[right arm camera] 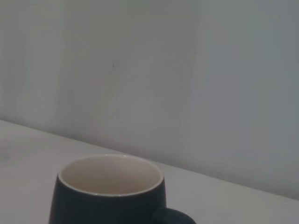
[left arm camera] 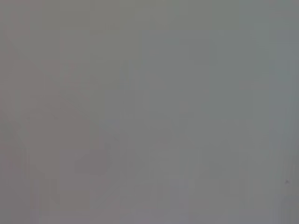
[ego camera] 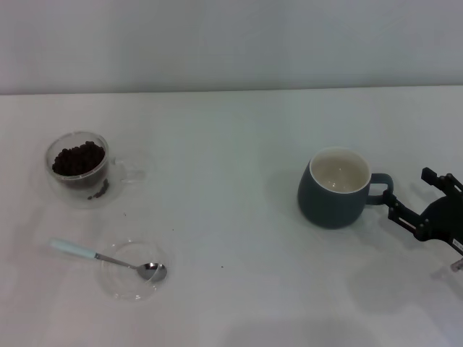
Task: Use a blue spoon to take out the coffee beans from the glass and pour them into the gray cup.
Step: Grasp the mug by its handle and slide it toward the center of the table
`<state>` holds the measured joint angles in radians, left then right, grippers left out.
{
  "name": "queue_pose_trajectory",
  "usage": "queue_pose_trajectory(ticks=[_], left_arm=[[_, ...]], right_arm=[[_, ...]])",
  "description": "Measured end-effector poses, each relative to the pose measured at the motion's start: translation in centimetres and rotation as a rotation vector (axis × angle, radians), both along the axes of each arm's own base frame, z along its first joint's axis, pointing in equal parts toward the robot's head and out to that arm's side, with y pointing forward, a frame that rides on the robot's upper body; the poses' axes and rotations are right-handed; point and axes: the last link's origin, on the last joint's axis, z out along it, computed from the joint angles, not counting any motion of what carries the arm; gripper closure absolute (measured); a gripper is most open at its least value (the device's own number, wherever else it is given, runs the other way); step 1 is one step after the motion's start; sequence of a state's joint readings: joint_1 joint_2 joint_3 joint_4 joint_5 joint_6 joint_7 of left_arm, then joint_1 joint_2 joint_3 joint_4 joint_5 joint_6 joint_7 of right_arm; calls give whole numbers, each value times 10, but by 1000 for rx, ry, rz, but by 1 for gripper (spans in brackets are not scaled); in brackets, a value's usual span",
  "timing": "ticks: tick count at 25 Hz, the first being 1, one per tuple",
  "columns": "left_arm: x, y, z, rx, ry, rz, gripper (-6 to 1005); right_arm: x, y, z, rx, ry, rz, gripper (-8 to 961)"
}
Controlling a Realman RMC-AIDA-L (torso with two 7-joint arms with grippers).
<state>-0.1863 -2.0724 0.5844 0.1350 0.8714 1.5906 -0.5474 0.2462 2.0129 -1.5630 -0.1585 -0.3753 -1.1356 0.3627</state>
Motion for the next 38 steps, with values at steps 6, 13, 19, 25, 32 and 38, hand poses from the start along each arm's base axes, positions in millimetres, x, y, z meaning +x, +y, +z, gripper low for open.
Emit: queue_pose_trajectory(ticks=[6, 13, 19, 25, 32, 38], left_arm=[[0, 1, 0, 0, 1, -2, 111], [1, 1, -1, 0, 0, -3, 111], [1, 2, -2, -1, 1, -3, 112], [2, 2, -3, 0, 5, -1, 112], [2, 1, -3, 0, 6, 0, 111], [2, 2, -3, 0, 7, -2, 111]], right_arm=[[-2, 6, 0, -2, -12, 0, 176], [-2, 10, -2, -9, -20, -5, 194], [-3, 14, -3, -12, -27, -11, 209], [-4, 18, -6, -28, -37, -21, 260], [-4, 18, -6, -28, -35, -23, 458], [-4, 18, -7, -30, -34, -22, 538]])
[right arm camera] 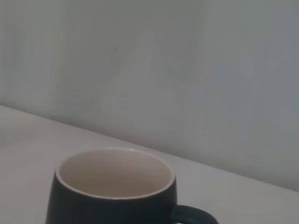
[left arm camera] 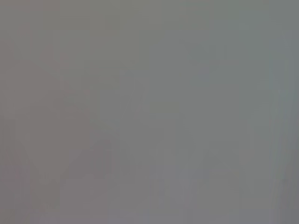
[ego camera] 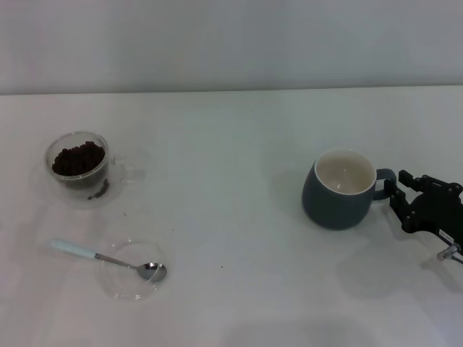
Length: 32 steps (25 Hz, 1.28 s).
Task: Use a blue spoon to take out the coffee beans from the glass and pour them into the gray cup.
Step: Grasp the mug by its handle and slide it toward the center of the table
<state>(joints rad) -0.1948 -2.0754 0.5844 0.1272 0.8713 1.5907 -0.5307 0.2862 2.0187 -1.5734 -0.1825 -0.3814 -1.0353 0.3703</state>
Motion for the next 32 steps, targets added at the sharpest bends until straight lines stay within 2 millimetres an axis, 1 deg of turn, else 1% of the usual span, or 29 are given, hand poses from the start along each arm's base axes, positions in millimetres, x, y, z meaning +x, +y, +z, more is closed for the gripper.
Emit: queue_pose_trajectory(ticks=[5, 16, 22, 26, 32], left_arm=[[0, 1, 0, 1, 1, -2, 112], [1, 1, 0, 1, 2, -4, 111], [0, 1, 1, 2, 2, -2, 111], [0, 1, 1, 4, 11, 1, 111], [0, 1, 1, 5, 15, 1, 112]], right_arm=[[-2, 0, -2, -13, 7, 6, 649], [-11, 7, -9, -50, 19, 25, 686], [-14, 8, -13, -70, 14, 42, 696], [-18, 8, -15, -83, 23, 55, 748], [-31, 8, -25, -143, 35, 109, 827]])
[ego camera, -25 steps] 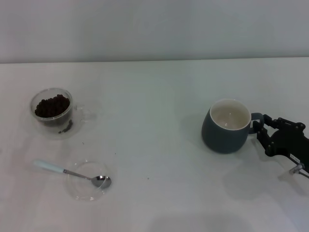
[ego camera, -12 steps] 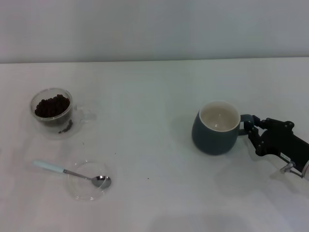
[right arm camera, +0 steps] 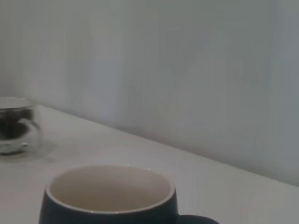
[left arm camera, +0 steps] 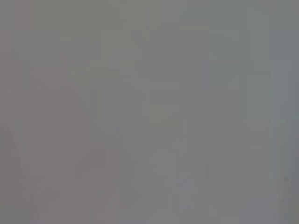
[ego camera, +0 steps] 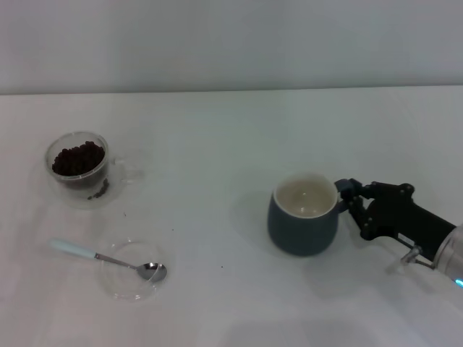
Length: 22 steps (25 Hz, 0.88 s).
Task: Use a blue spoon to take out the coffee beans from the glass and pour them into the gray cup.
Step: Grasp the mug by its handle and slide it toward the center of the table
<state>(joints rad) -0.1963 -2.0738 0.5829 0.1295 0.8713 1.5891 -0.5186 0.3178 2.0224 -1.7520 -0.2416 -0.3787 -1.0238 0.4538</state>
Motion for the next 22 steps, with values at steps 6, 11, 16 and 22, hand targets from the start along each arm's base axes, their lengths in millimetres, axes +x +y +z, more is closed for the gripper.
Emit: queue_pose_trajectory(ticks=[6, 11, 16, 22], left_arm=[[-1, -1, 0, 1, 2, 3, 112], [-1, -2, 0, 0, 1, 4, 112], [-1, -2, 0, 1, 1, 4, 111], [-1, -2, 0, 0, 0, 3, 111]], right_arm=[[-15, -2, -13, -62, 24, 46, 827], [-27, -6, -25, -102, 48, 76, 828], [-38, -7, -35, -137, 47, 108, 817], [-45, -9, -41, -159, 33, 143, 784]])
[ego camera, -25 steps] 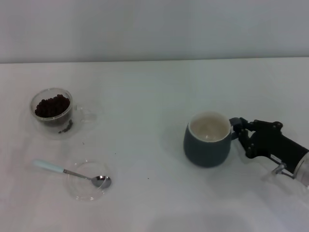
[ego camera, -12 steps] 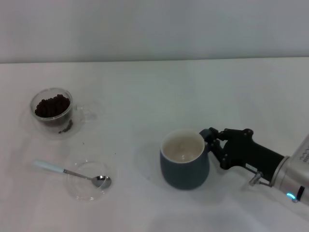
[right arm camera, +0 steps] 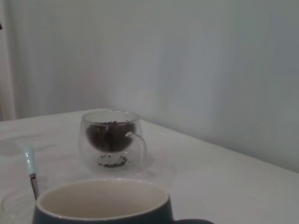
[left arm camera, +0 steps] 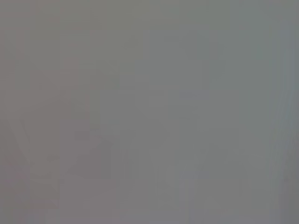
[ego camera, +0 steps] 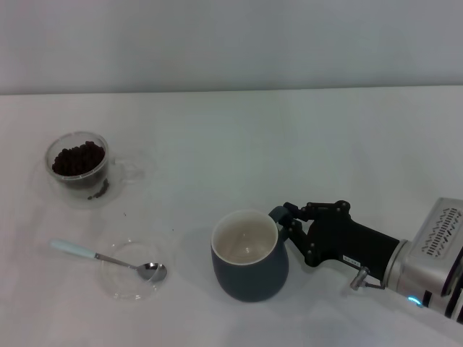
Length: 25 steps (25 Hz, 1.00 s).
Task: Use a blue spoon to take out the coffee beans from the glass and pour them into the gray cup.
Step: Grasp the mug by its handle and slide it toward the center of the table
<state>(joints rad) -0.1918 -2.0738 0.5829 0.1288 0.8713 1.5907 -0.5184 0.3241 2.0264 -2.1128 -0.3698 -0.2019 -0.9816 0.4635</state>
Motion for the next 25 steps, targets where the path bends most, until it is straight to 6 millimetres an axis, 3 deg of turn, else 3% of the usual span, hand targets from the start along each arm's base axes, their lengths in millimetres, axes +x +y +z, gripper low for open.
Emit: queue_pose_trajectory(ticks=[16, 25], left_arm=[[-1, -3, -1, 0, -1, 7, 111], [-2, -4, 0, 2, 2, 9, 112]], right_arm=[[3, 0, 2, -12, -30, 19, 697], [20, -5, 21, 26, -16, -1, 448]])
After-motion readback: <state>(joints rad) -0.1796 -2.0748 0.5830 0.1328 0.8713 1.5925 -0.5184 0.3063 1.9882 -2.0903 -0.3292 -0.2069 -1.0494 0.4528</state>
